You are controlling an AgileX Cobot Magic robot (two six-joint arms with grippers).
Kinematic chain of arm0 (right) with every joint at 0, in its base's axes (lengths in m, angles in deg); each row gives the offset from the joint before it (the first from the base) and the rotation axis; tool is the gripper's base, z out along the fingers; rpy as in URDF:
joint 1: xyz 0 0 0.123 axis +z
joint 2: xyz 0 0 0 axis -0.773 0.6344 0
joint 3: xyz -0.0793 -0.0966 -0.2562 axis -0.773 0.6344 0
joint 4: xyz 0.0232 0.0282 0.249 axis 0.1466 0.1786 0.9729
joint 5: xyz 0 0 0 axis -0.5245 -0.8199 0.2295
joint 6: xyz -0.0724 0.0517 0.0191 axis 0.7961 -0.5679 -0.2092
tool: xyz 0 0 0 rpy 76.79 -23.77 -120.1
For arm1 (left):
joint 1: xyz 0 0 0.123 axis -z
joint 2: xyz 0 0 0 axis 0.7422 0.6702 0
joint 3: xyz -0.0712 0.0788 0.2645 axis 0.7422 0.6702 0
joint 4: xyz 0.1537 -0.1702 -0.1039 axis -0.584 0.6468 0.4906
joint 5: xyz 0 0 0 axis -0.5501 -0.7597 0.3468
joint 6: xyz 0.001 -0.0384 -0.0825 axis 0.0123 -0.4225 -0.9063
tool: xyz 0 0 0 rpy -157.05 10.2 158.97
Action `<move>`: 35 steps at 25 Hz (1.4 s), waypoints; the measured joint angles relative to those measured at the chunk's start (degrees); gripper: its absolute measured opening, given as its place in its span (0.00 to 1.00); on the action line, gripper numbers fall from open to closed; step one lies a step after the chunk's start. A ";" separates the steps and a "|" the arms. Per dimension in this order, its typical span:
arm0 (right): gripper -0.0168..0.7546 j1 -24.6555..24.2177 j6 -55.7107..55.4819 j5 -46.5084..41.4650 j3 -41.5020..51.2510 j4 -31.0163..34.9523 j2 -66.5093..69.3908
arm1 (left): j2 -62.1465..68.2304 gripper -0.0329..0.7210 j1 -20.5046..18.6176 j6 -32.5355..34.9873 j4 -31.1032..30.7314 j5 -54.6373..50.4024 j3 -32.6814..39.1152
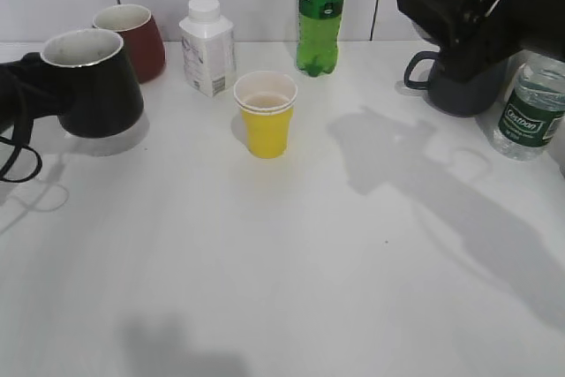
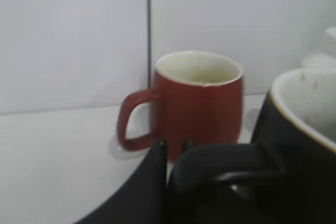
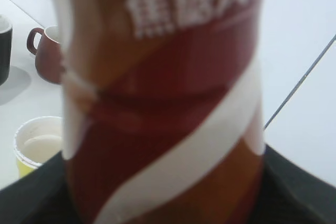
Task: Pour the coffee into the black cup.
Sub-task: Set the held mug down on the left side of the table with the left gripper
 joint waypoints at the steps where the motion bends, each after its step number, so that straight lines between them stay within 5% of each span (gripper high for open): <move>1: 0.72 0.00 0.00 0.00 0.00 0.00 0.00 | 1.14 0.11 -0.25 0.00 0.91 0.89 0.00; 26: 0.72 0.00 0.00 0.07 0.00 1.29 0.00 | 11.18 0.12 -1.68 3.52 2.28 4.76 -4.60; 35: 0.72 0.00 -0.05 0.07 0.00 1.46 0.00 | 11.07 0.44 -1.68 3.13 2.23 6.19 -3.28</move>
